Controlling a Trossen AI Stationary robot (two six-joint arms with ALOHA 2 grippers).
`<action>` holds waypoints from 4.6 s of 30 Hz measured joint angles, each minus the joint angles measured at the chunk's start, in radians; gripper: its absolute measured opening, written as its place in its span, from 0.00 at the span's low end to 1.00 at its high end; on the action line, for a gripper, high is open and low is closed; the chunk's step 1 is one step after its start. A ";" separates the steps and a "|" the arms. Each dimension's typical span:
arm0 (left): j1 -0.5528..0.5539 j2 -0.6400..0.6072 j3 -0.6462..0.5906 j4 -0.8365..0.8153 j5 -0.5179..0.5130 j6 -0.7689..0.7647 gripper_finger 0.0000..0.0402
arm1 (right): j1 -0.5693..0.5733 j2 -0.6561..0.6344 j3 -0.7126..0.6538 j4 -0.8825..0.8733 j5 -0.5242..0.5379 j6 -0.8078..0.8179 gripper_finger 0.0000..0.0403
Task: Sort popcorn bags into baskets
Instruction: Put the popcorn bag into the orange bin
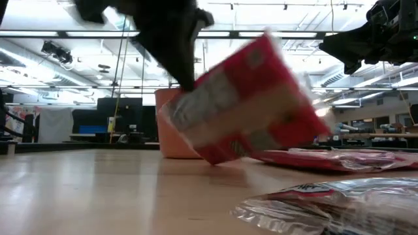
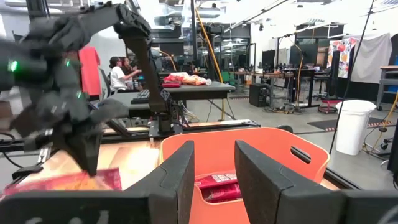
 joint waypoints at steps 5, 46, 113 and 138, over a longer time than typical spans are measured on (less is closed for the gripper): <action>0.020 -0.028 0.028 -0.007 -0.014 -0.021 0.00 | 0.000 0.000 0.000 0.000 0.000 0.000 0.30; 0.447 -0.033 0.379 -0.404 -0.248 0.429 0.00 | 0.000 0.000 0.000 0.000 0.000 0.000 0.30; 0.129 0.106 0.119 0.141 -0.100 0.426 0.30 | 0.000 0.000 0.000 0.000 0.000 0.000 0.29; -0.076 -0.083 0.119 -0.359 -0.335 0.012 0.03 | 0.000 0.000 0.000 0.000 0.000 0.000 0.30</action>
